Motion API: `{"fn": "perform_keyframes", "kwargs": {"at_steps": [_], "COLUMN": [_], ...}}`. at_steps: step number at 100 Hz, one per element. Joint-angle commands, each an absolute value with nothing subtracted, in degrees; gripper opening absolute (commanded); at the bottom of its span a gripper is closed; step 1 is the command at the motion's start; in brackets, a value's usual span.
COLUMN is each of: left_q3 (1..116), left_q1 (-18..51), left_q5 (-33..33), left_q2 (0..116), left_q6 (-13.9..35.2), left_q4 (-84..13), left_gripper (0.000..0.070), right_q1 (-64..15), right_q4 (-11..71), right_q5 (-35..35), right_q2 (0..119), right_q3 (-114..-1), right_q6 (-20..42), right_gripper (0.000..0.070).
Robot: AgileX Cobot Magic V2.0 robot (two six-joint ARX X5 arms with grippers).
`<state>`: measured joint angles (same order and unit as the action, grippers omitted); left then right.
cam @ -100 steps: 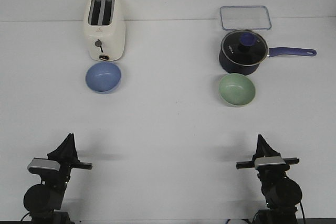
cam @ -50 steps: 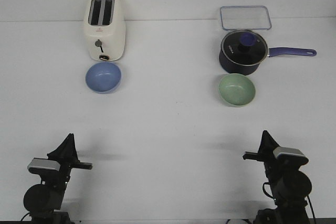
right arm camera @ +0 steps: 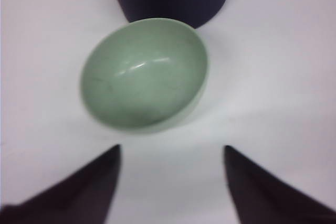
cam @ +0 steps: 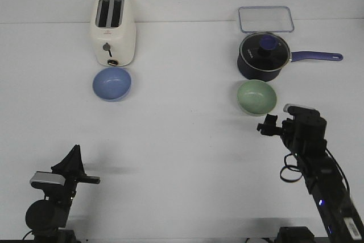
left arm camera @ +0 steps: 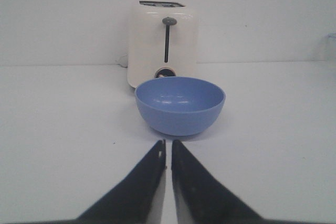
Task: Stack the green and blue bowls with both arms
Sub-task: 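Reach the right gripper forward to the rim of the pale green bowl, then close the right gripper on the green bowl rim and lift it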
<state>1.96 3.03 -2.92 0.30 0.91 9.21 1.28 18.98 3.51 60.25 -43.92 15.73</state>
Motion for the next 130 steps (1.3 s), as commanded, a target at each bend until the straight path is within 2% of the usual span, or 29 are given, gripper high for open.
{"fn": "perform_keyframes", "kwargs": {"at_steps": [1,31,47,53,57,67,69,93,130], "left_q3": [0.8,0.8,0.8,0.8,0.8,0.8,0.8,0.8,0.8], "left_q1": [3.03,3.03,3.03,3.03,3.03,3.03,3.03,3.03,3.03], "left_q5": [-2.83,-2.83,-2.83,-2.83,-2.83,-2.83,-2.83,-2.83,-2.83], "left_q2": [0.19,0.19,0.19,0.19,0.19,0.19,0.19,0.19,0.19], "left_q6": [0.25,0.25,0.25,0.25,0.25,0.25,0.25,0.25,0.25], "left_q4": [9.96,9.96,9.96,9.96,9.96,9.96,9.96,9.96,9.96], "left_gripper": [0.0015,0.0015,0.0015,0.0015,0.0015,0.0015,0.0015,0.0015,0.0015], "right_q1": [2.02,5.37,6.13,6.13,6.11,6.11,6.11,6.35,4.1], "right_q4": [18.52,18.68,19.9,20.53,20.78,20.84,20.84,23.66,34.17], "right_q5": [4.12,4.8,7.57,7.62,7.64,7.55,7.57,9.32,16.21], "right_q2": [66.3,87.61,95.7,97.82,98.67,99.18,99.18,96.71,80.36], "right_q3": [-47.81,-61.73,-66.96,-68.29,-68.82,-68.93,-68.93,-69.56,-68.64], "right_q6": [13.56,11.66,11.7,11.6,11.09,10.2,10.2,9.28,7.81], "right_gripper": [0.0515,0.0514,0.0495,0.0426,0.0353,0.0032,0.0,0.0,0.0]}}
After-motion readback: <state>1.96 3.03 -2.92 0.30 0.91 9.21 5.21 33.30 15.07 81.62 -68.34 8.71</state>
